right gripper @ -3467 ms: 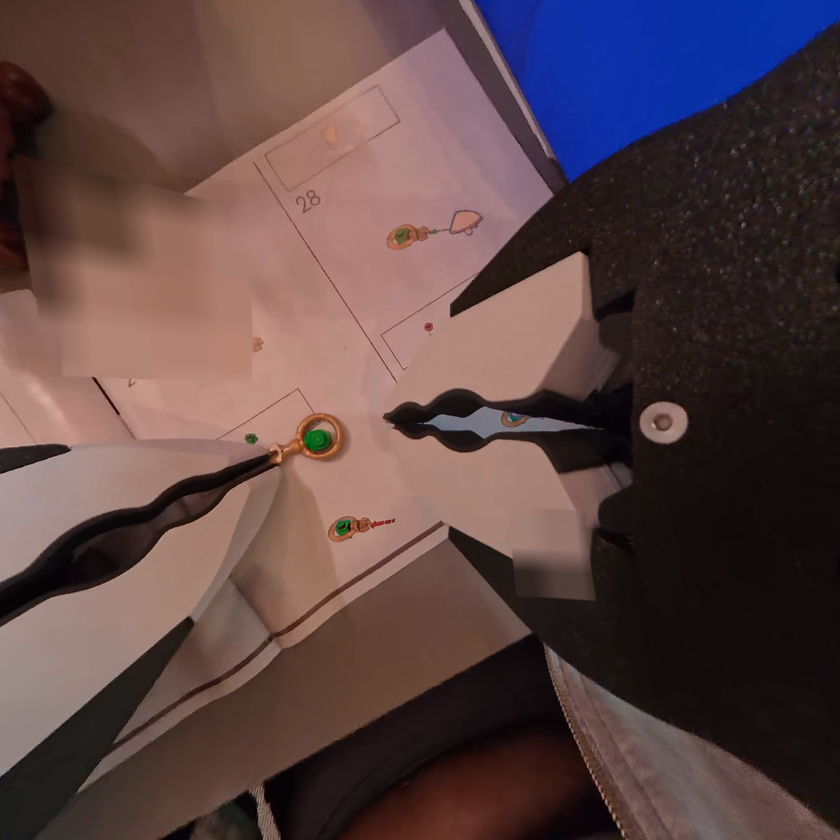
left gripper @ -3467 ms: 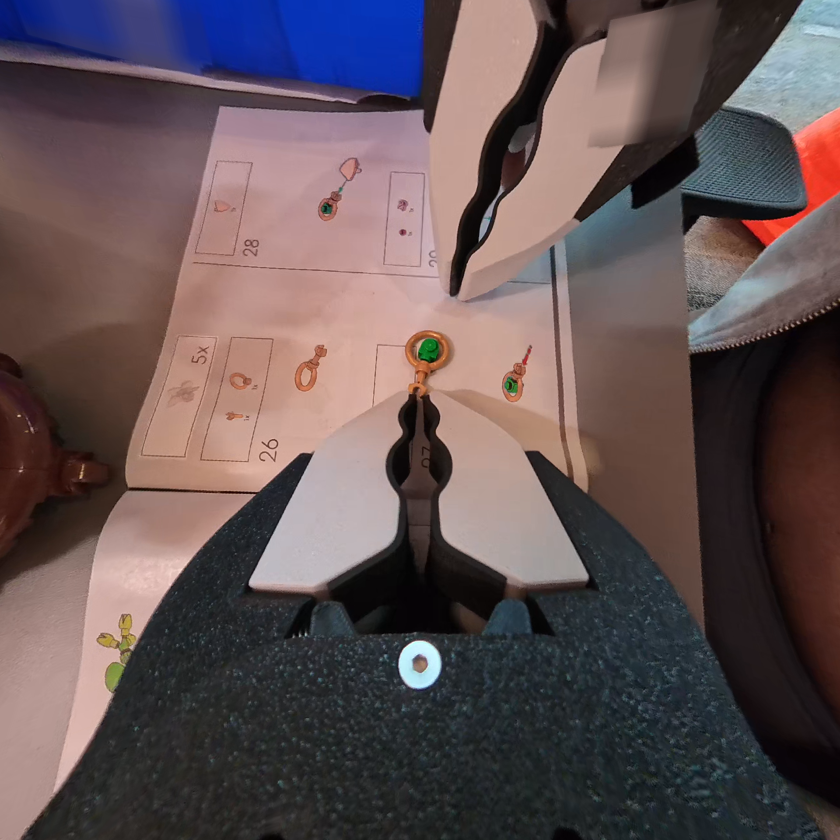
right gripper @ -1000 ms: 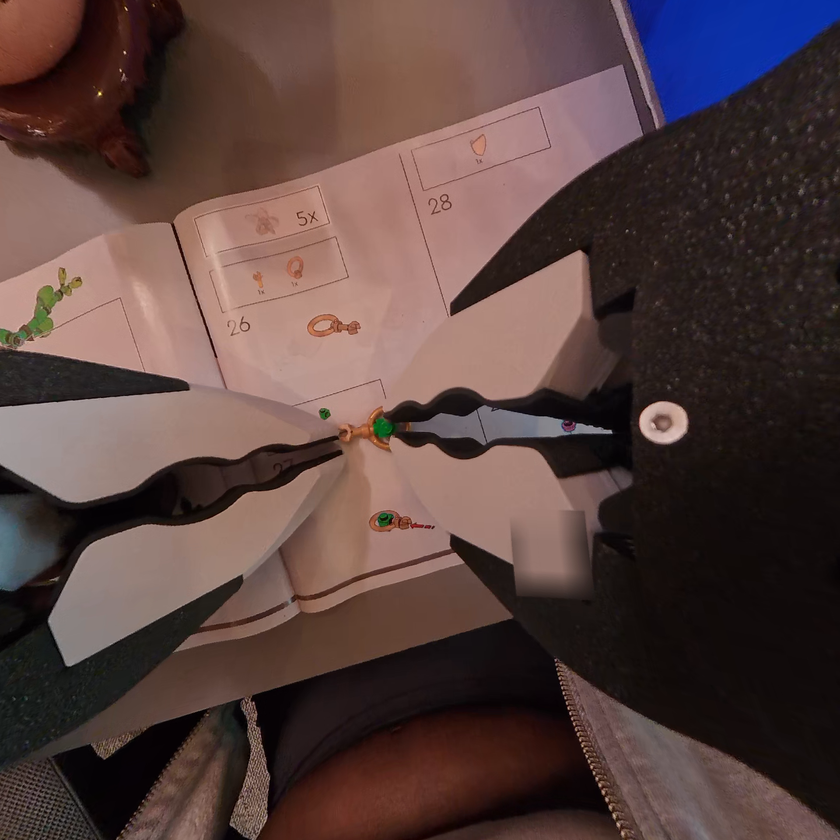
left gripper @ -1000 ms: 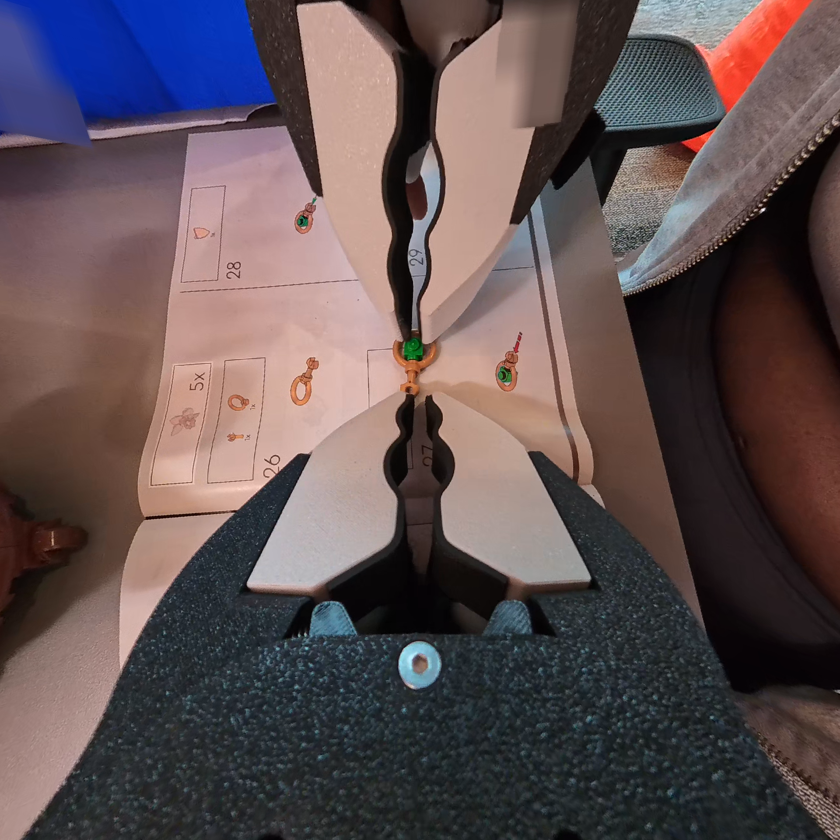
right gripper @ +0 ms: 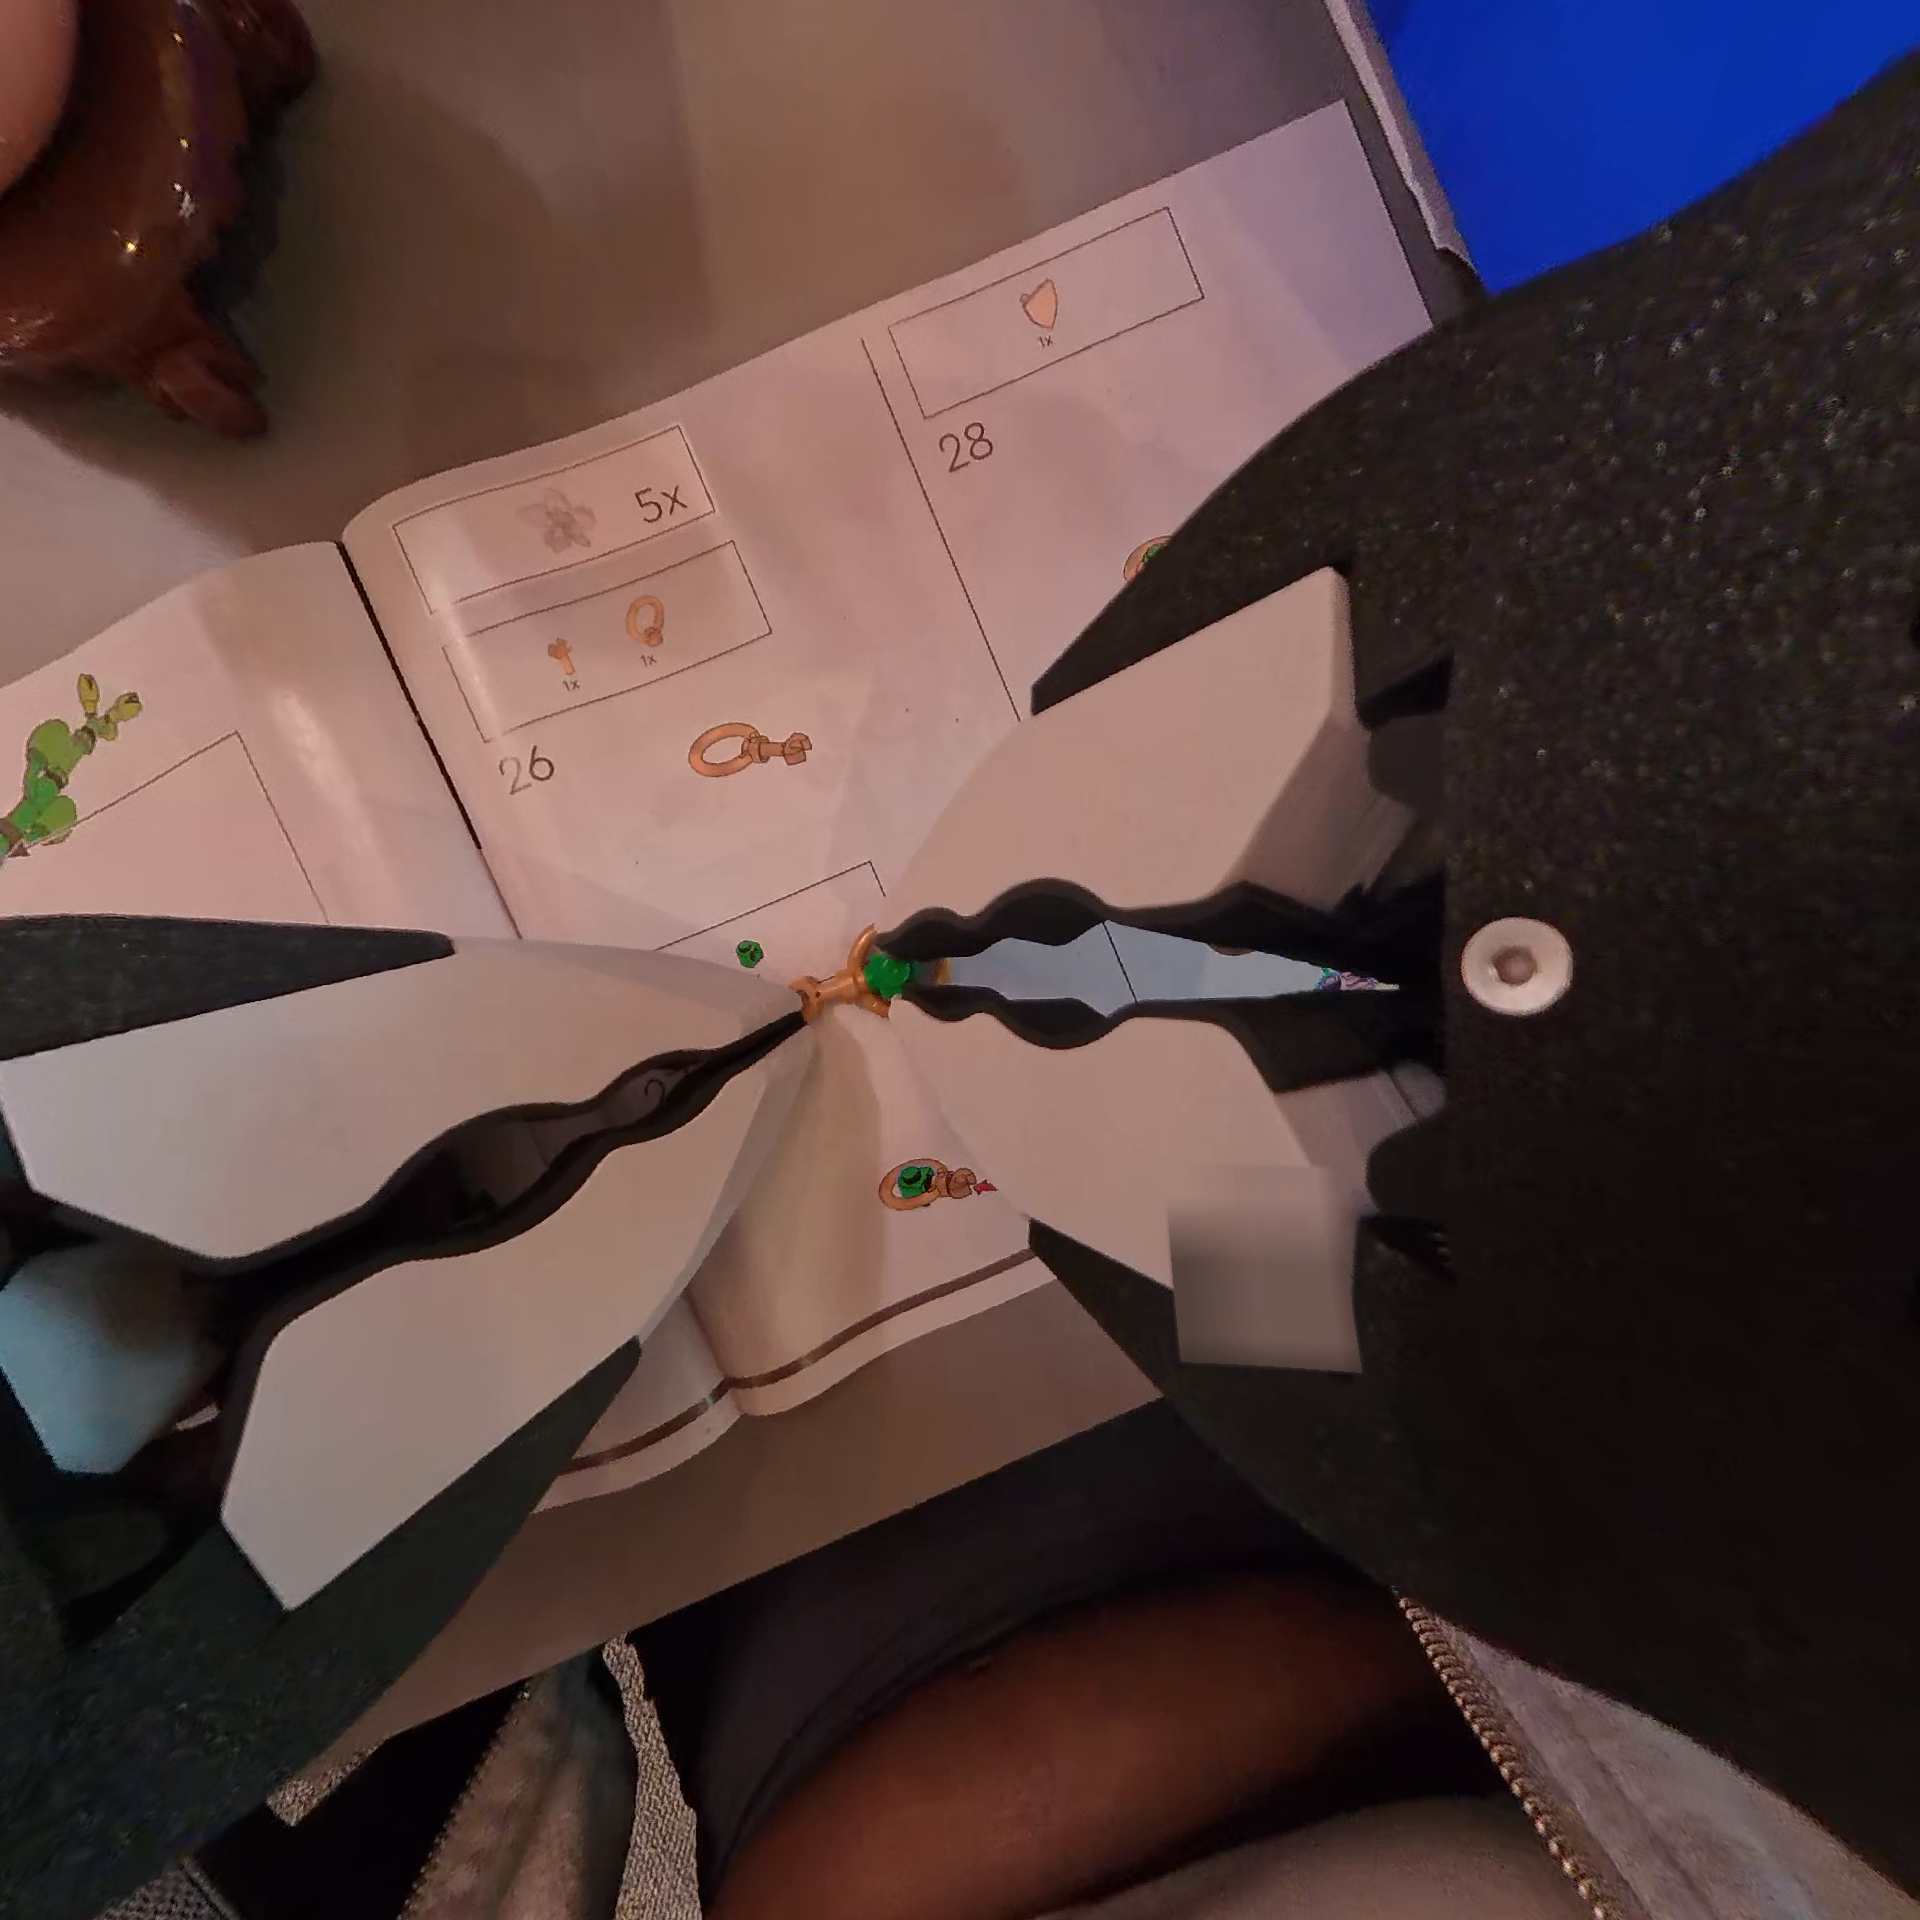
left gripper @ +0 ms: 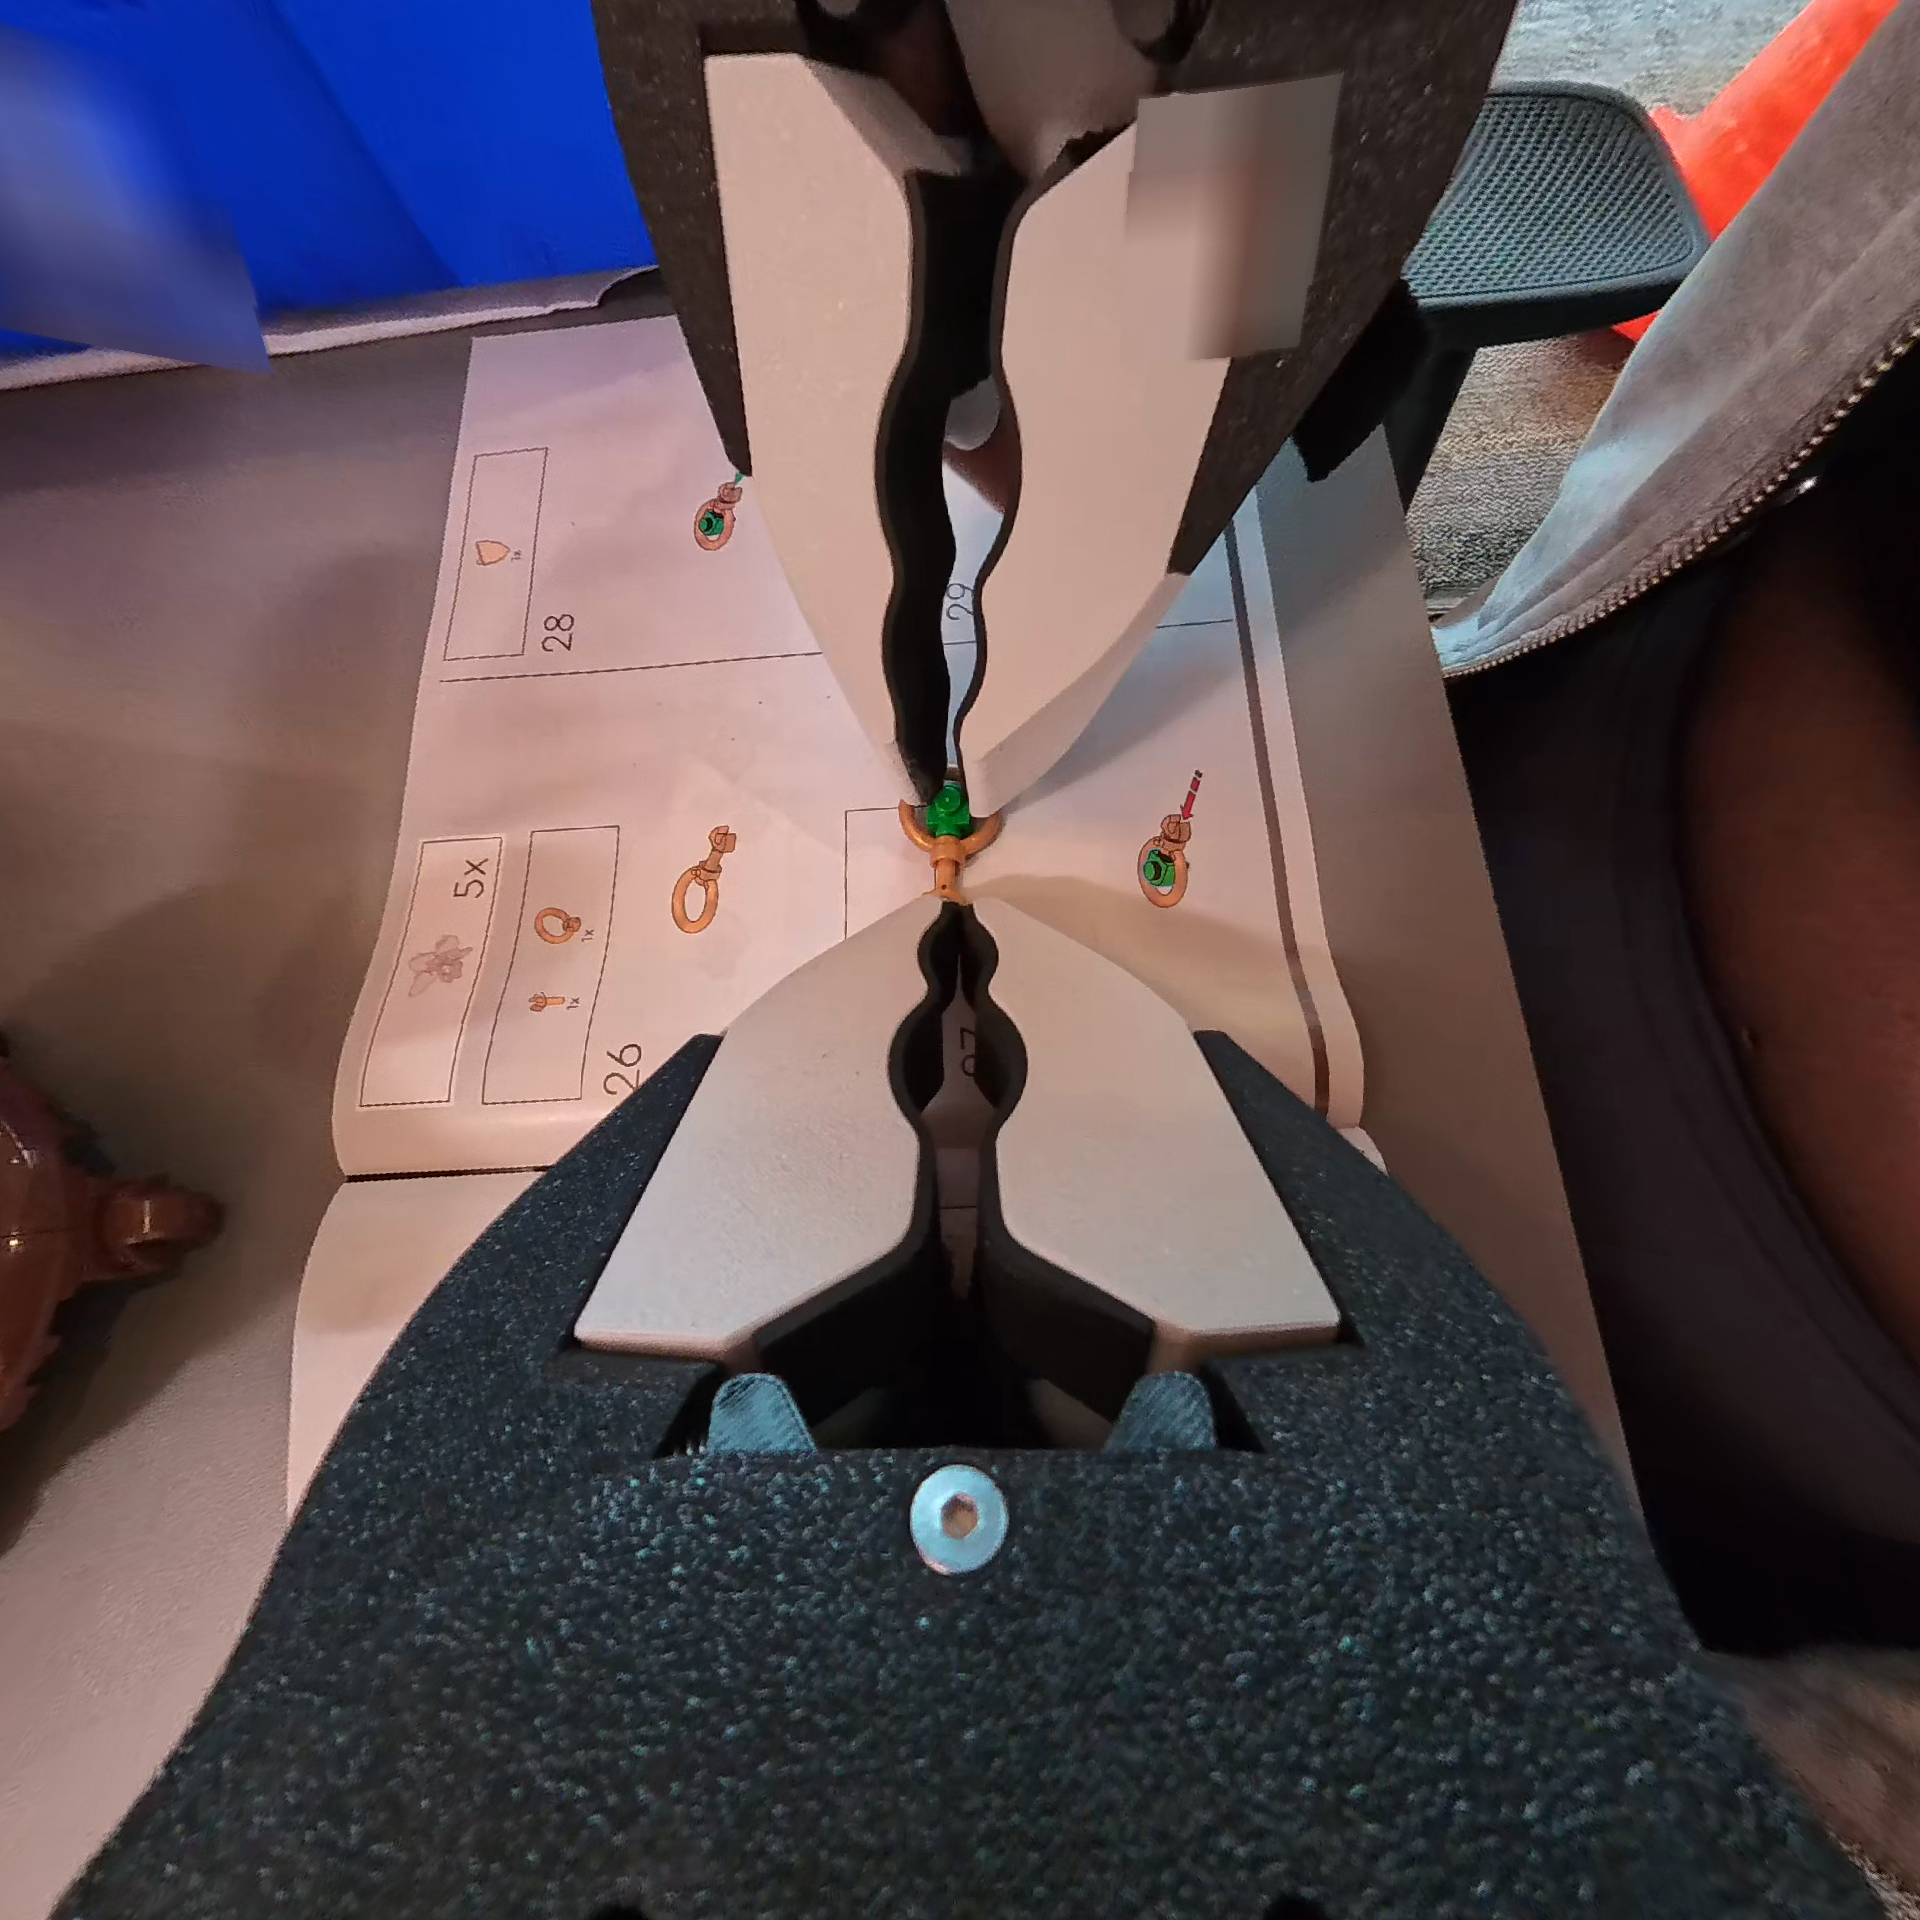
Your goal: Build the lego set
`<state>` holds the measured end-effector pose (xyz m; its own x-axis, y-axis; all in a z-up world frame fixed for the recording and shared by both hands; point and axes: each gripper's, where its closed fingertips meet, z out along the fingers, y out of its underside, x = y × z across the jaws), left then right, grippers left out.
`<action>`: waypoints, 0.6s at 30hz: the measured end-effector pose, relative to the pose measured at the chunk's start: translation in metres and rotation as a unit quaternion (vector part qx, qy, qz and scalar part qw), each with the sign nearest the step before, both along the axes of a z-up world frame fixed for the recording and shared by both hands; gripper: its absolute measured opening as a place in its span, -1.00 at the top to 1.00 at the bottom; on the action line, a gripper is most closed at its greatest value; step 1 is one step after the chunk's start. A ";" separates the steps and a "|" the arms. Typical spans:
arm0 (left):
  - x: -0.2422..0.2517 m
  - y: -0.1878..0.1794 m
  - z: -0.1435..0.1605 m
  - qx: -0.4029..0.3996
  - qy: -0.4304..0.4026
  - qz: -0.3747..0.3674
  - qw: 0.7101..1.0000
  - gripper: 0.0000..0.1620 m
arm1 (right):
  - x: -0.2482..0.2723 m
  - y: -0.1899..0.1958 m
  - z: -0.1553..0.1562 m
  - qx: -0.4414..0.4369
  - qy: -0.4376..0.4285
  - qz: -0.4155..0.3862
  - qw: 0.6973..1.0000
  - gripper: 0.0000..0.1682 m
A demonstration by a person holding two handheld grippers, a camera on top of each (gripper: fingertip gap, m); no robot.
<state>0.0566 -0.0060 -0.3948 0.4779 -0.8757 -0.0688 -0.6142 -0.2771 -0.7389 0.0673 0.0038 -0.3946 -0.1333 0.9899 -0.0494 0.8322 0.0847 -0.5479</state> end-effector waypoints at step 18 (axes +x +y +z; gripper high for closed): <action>0.001 0.001 0.001 -0.017 -0.012 0.002 1.000 1.00 | -0.001 -0.001 -0.001 -0.007 -0.011 -0.005 1.000 0.93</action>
